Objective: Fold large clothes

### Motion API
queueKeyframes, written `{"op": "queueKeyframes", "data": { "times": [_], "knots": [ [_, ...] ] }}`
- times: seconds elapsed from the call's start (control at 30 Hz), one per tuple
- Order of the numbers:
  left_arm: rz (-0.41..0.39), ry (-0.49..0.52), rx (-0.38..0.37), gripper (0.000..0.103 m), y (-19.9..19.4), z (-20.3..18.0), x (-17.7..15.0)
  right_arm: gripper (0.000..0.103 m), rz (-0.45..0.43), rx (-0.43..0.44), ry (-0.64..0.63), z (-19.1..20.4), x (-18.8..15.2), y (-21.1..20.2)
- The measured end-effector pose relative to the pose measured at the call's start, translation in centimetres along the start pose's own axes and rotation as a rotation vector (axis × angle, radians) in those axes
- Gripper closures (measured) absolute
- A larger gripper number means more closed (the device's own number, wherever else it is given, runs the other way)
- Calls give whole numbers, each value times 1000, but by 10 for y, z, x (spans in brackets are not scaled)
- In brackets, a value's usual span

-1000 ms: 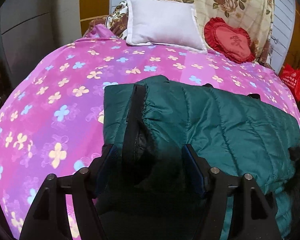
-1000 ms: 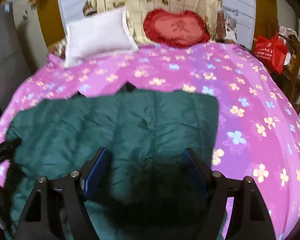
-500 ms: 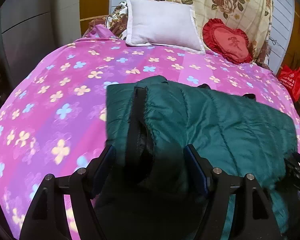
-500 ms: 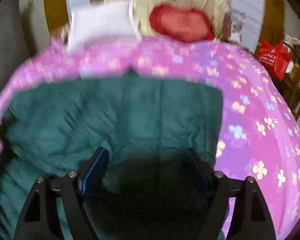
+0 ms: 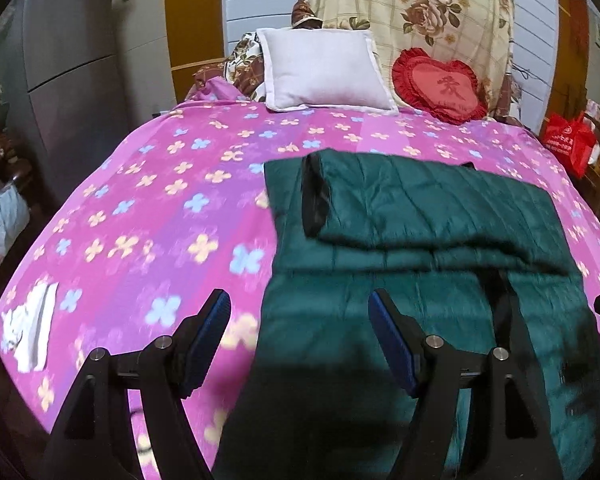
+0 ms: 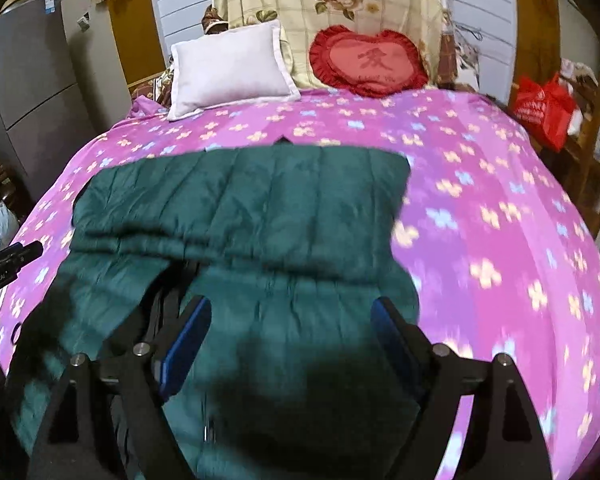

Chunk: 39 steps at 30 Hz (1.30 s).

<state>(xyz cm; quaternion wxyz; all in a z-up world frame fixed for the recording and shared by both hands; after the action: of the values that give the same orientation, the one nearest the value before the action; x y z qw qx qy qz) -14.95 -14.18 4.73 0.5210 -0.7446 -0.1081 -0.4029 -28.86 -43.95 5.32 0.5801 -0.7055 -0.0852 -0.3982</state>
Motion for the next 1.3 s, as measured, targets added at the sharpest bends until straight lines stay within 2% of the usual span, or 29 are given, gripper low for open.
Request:
{"op": "queueKeyframes", "data": {
  "times": [0.17, 0.4, 1.03, 1.2, 1.3],
  "knots": [
    [-9, 23, 26, 50, -19, -2, -22, 18, 22, -4, -22, -4, -33, -16],
    [5, 13, 17, 50, -33, -7, -45, 18, 44, 2, -54, 0, -62, -30],
    [26, 13, 35, 50, -58, -6, -75, 18, 84, 21, -69, -5, -102, -46],
    [40, 4, 30, 50, -62, 0, -85, 18, 89, 34, -67, -7, -107, -52],
    [69, -18, -4, 50, -64, 7, -95, 18, 102, 37, -73, -9, -112, -54]
  ]
}}
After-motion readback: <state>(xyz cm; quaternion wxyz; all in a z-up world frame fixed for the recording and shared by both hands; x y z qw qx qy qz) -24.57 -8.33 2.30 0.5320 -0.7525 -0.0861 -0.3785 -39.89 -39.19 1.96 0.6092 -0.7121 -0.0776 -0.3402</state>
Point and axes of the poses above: each gripper's, at about its wrist camera, not at the fingertips, and y roughly the way its jaws point, z to its left, x to its top, the point moved 8 cm from there along y, roughly the way its jaws point, and after that the axes turned 10 degrees about -x, right-handed, at the moved point
